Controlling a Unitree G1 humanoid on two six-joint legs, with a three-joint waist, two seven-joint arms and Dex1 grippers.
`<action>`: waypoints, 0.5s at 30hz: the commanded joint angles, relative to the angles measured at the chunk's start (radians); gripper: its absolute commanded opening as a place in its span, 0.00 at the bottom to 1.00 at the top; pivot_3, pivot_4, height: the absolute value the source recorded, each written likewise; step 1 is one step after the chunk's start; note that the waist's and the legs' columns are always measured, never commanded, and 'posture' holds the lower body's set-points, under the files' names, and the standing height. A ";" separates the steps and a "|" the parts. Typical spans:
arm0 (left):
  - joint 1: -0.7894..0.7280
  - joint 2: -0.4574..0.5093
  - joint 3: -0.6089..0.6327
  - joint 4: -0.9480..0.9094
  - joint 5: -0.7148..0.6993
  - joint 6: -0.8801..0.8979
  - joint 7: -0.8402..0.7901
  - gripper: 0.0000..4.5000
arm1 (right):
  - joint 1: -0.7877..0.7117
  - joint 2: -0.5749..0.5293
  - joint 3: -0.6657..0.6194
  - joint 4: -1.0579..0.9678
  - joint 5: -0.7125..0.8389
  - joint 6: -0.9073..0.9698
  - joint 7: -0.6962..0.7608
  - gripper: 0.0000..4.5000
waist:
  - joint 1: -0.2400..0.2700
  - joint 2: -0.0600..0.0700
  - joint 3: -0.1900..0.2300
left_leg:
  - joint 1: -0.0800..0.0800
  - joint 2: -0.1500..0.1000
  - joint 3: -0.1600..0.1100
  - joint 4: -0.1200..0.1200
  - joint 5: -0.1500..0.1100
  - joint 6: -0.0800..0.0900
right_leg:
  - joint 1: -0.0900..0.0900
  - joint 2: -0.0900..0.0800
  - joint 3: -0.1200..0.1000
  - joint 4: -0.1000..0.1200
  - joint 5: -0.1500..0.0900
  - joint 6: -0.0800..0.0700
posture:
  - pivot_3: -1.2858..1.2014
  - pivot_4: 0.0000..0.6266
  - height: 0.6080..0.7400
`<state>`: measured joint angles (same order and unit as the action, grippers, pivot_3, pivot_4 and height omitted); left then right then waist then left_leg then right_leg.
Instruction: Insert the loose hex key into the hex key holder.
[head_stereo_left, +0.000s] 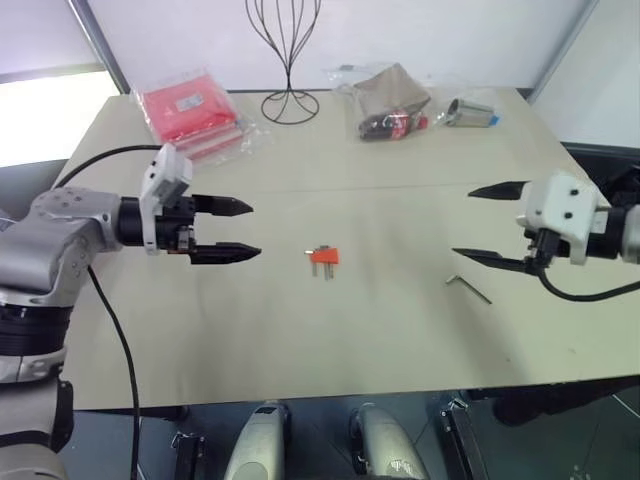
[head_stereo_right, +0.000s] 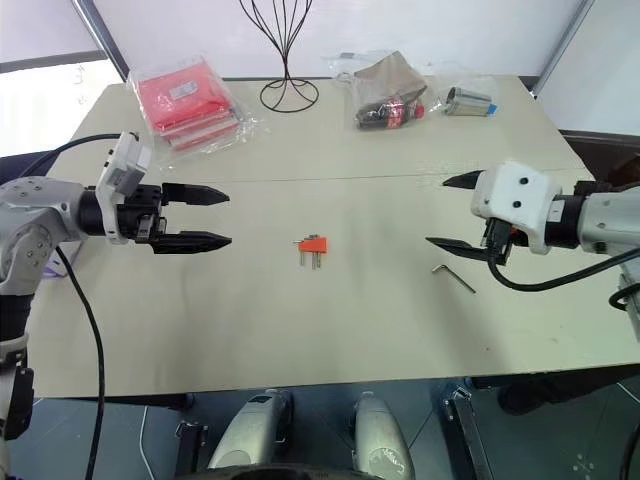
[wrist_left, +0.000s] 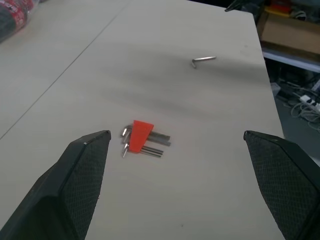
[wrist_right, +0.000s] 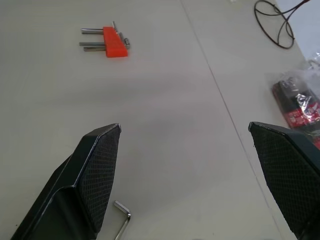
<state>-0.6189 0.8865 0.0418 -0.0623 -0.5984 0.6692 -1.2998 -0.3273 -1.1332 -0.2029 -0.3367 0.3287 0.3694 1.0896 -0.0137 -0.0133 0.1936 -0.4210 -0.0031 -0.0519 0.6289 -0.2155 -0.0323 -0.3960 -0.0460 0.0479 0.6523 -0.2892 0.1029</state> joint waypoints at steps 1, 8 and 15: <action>-0.005 0.000 0.021 -0.023 -0.004 -0.017 0.009 0.99 | -0.043 -0.017 -0.007 -0.013 -0.001 0.001 -0.002 0.95 | 0.000 0.000 0.000 | 0.000 0.000 0.000 0.000 0.000 0.000 | 0.000 0.000 0.000 0.000 0.000 0.000 | 0.52 0.24 1.00; -0.018 -0.011 0.016 -0.019 -0.009 -0.018 0.019 0.99 | -0.075 -0.011 0.017 -0.004 -0.001 0.002 -0.002 0.95 | 0.000 0.000 0.000 | 0.000 0.000 0.000 0.000 0.000 0.000 | 0.000 0.000 0.000 0.000 0.000 0.000 | 0.52 0.24 1.00; -0.023 -0.026 0.009 -0.017 -0.003 -0.016 0.026 0.99 | -0.078 -0.007 0.027 -0.001 -0.002 -0.002 -0.001 0.95 | 0.000 0.000 0.000 | -0.001 0.000 0.000 0.001 0.000 0.000 | 0.000 0.000 0.000 0.001 0.000 0.000 | 0.52 0.24 1.00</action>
<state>-0.6259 0.8589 0.0418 -0.0616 -0.5983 0.6622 -1.2750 -0.3843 -1.1330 -0.1616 -0.3294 0.3268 0.3731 1.0888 -0.0137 -0.0133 0.1936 -0.4216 -0.0032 -0.0519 0.6296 -0.2155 -0.0323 -0.3966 -0.0459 0.0479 0.6532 -0.2890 0.1031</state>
